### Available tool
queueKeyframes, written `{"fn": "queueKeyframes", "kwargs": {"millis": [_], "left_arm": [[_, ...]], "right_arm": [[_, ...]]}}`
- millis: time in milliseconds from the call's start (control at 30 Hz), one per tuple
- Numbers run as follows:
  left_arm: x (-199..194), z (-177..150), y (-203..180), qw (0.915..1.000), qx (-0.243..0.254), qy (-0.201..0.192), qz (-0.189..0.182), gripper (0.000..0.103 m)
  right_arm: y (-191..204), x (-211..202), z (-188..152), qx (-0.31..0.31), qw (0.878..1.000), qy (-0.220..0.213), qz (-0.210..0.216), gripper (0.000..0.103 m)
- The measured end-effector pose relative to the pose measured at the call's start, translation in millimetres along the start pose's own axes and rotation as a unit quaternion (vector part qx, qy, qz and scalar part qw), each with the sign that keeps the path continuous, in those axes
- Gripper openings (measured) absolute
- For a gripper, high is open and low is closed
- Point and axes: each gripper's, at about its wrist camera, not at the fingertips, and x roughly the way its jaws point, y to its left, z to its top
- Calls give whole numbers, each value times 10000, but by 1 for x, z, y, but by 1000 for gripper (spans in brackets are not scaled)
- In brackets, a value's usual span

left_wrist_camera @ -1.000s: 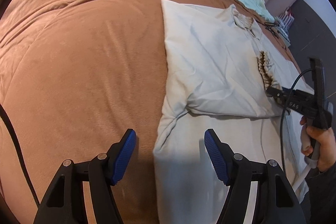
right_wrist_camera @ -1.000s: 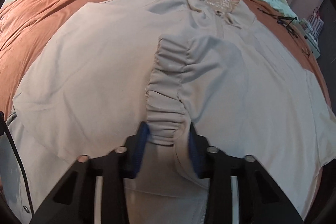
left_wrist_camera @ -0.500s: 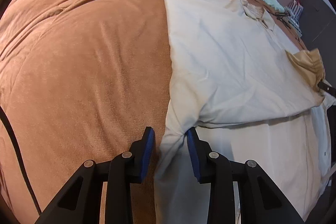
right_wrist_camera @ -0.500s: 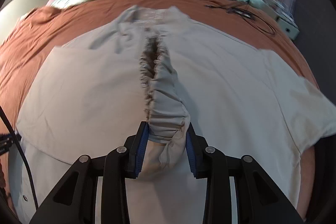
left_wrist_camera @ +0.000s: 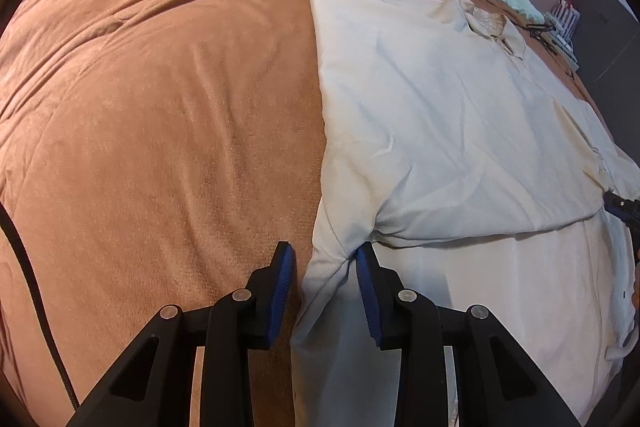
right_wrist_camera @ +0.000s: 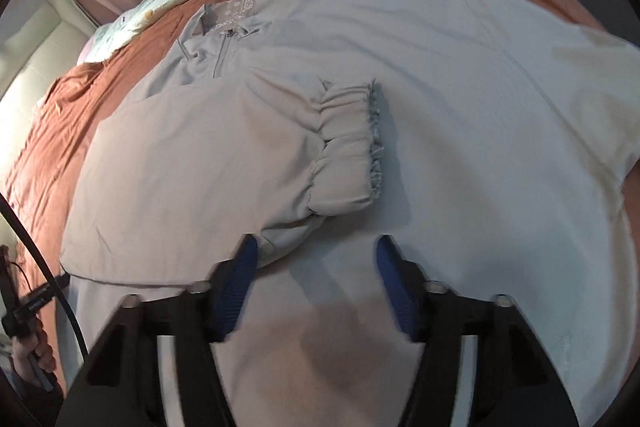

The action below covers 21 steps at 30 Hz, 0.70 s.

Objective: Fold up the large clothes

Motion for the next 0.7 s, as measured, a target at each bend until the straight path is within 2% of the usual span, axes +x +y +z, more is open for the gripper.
{"fn": "queueKeyframes", "kwargs": {"millis": [33, 100, 133, 433, 633, 700], "left_arm": [[0, 0, 0, 10000, 16, -8, 18, 35], [1, 2, 2, 10000, 18, -10, 31, 35], [2, 2, 2, 10000, 8, -13, 31, 35], [3, 6, 0, 9999, -30, 79, 92, 35], [-15, -1, -7, 9999, -60, 86, 114, 35], [-26, -5, -10, 9999, -122, 12, 71, 35]], "right_arm": [[-1, 2, 0, 46, 10000, 10, 85, 27], [-1, 9, 6, 63, 9999, -6, 83, 18], [-2, 11, 8, 77, 10000, -32, 31, 17], [9, 26, 12, 105, 9996, -212, -134, 17], [18, -10, -3, -255, 9980, -436, -367, 18], [19, -18, -8, -264, 9986, -383, -261, 18]]}}
